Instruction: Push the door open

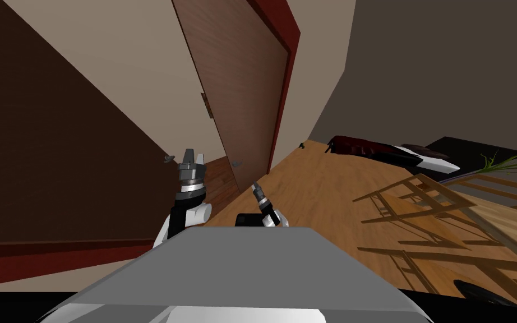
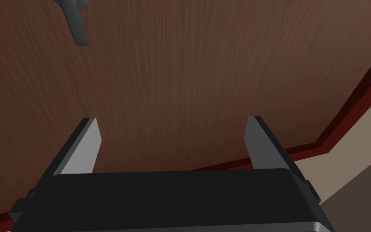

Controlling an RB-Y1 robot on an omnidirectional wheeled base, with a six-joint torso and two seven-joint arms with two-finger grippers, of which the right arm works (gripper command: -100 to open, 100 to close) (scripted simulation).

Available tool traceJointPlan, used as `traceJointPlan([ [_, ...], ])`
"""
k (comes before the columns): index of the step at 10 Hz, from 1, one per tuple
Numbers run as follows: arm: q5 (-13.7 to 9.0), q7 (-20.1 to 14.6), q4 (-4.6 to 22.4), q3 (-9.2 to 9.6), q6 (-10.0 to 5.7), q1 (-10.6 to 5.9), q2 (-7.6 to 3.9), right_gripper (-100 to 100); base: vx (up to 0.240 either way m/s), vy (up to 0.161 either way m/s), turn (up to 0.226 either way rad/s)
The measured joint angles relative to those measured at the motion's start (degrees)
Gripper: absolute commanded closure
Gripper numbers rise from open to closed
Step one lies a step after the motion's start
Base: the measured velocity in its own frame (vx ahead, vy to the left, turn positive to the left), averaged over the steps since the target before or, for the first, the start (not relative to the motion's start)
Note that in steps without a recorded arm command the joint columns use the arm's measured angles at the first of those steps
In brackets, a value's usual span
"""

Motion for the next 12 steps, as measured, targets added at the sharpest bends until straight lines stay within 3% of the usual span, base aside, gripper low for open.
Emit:
traceJointPlan([
  [5, 0.01, -0.57, 5.68, 4.27, -0.57, -2.13, -0.28, -100, 0.14, 0.038, -0.039],
  [12, -0.03, -1.09, 12.38, 7.81, -1.83, -4.65, -0.08, -100, 0.099, 0.024, -0.028],
])
